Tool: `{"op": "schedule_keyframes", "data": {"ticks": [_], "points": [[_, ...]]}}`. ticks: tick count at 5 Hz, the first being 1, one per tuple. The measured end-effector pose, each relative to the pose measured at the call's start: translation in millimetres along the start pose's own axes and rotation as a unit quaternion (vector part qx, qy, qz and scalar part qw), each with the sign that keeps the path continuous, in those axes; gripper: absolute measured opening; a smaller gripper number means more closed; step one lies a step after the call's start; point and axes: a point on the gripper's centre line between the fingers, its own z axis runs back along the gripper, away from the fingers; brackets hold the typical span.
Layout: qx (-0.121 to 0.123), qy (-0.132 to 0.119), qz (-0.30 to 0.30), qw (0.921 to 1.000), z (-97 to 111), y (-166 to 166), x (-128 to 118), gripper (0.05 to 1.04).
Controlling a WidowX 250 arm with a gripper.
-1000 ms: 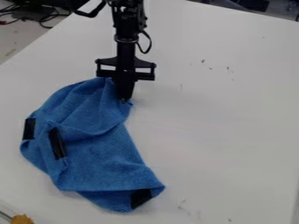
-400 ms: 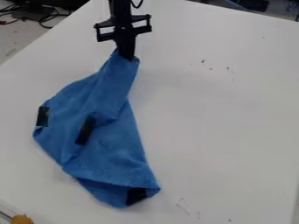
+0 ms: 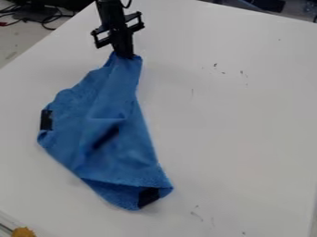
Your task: Unfold the cloth from top left to right
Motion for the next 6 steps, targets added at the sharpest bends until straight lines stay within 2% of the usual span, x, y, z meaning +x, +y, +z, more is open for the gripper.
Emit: {"op": "schedule_keyframes", "data": {"ticks": [1,3,4,5,6], "points": [[-0.028,-0.010,0.041,0.9987,-6.2,-2.7,6.8,0.072],[-0.015,-0.035,0.071,0.9967,1.9,-0.7,15.0,0.093],[0.004,-0.052,0.072,0.9961,2.4,4.0,18.4,0.259],[0.012,-0.057,0.058,0.9966,10.2,-1.5,16.3,0.533],[0.015,-0.062,0.053,0.9965,8.9,-4.2,20.0,0.837]]}}
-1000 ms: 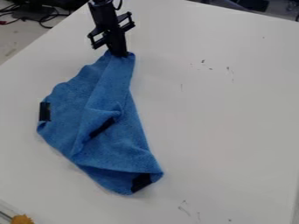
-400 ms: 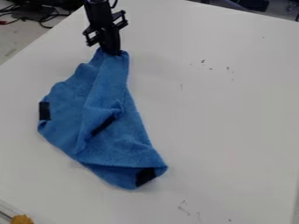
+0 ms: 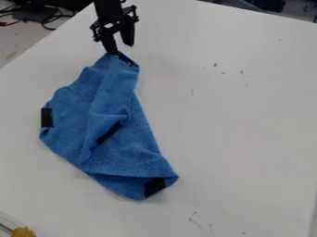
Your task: Unfold the cloth from top left to right
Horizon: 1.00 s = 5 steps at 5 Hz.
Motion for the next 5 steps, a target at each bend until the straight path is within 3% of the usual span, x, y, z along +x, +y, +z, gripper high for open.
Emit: {"op": "schedule_keyframes", "data": {"ticks": [1,3,4,5], "points": [[-0.004,-0.008,-0.014,0.9999,4.1,-3.6,2.4,1.011],[0.018,-0.006,-0.029,0.9994,-1.8,-2.5,-14.9,1.001],[0.016,-0.001,-0.051,0.9986,13.8,8.1,-25.7,1.001],[0.018,-0.042,-0.179,0.9827,32.6,38.8,-37.0,1.001]]}}
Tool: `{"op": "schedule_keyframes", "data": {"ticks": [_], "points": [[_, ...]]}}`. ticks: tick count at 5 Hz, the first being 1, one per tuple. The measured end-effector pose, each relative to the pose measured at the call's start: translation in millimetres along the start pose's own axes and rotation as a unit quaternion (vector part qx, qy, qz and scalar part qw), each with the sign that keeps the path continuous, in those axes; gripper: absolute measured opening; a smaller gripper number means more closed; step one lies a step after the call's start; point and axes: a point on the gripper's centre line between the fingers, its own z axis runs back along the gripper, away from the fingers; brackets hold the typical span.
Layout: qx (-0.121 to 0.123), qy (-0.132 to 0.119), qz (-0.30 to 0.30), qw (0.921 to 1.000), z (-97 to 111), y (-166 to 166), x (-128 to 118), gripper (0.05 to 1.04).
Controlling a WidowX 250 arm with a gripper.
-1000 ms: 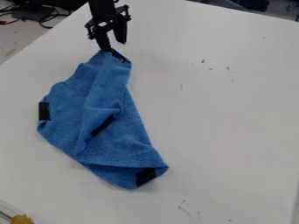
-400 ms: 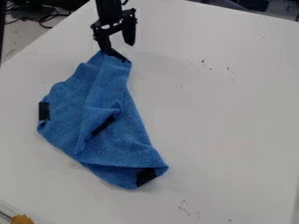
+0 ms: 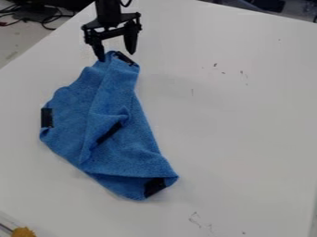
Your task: Unfold the cloth from top left to right
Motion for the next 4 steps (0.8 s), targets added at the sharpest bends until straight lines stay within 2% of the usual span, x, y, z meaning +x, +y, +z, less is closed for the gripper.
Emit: {"op": "schedule_keyframes", "data": {"ticks": [1,2,3,4], "points": [[-0.020,-0.028,-0.110,0.9933,32.6,15.1,-19.7,1.001],[-0.022,-0.033,-0.155,0.9872,54.5,37.5,-51.7,1.001],[-0.017,-0.013,-0.163,0.9865,61.1,56.5,-89.7,1.001],[0.021,0.027,-0.186,0.9819,61.2,56.0,-115.0,1.001]]}}
